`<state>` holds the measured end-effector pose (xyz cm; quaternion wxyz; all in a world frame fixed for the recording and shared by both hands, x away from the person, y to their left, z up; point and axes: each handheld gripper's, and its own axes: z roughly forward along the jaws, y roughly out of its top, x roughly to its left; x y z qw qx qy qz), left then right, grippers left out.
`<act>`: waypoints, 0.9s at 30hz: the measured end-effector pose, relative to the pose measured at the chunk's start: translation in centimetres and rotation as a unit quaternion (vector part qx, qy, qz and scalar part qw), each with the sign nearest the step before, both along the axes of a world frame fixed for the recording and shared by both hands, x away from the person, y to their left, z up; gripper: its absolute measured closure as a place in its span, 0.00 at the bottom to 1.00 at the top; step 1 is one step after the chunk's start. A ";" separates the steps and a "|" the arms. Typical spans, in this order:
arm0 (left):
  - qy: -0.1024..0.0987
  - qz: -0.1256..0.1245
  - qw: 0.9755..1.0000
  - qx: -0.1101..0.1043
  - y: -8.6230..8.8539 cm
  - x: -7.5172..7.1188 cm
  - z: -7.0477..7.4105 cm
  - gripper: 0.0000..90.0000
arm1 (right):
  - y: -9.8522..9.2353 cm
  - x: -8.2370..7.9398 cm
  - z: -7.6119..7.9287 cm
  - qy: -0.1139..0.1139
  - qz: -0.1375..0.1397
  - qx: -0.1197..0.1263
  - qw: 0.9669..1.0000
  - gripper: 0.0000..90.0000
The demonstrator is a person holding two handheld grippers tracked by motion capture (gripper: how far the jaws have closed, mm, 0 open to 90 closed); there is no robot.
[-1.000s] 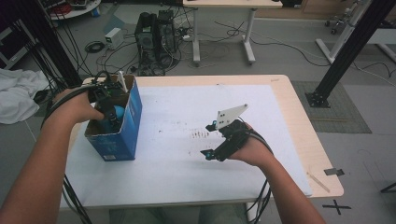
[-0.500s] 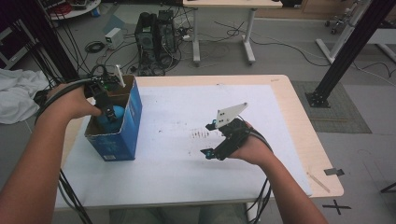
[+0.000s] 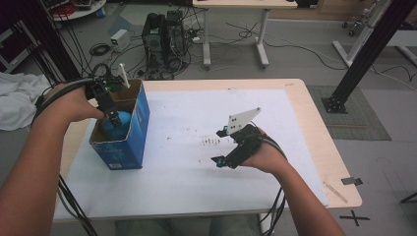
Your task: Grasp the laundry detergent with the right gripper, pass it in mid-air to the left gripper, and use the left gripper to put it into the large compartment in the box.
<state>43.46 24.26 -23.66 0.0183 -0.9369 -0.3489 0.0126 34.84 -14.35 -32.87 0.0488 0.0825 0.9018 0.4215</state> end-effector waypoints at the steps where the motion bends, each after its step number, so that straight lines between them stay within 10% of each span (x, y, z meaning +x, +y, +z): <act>1: 0.003 -0.007 1.000 0.004 0.0 0.0 0.1 0.26 | -0.1 0.0 0.0 0.000 0.000 -0.001 1.000 0.14; 27: -0.032 -0.038 0.999 -0.011 -1.5 -2.5 3.8 0.10 | -1.7 1.1 3.6 -0.007 -0.009 -0.045 0.999 0.14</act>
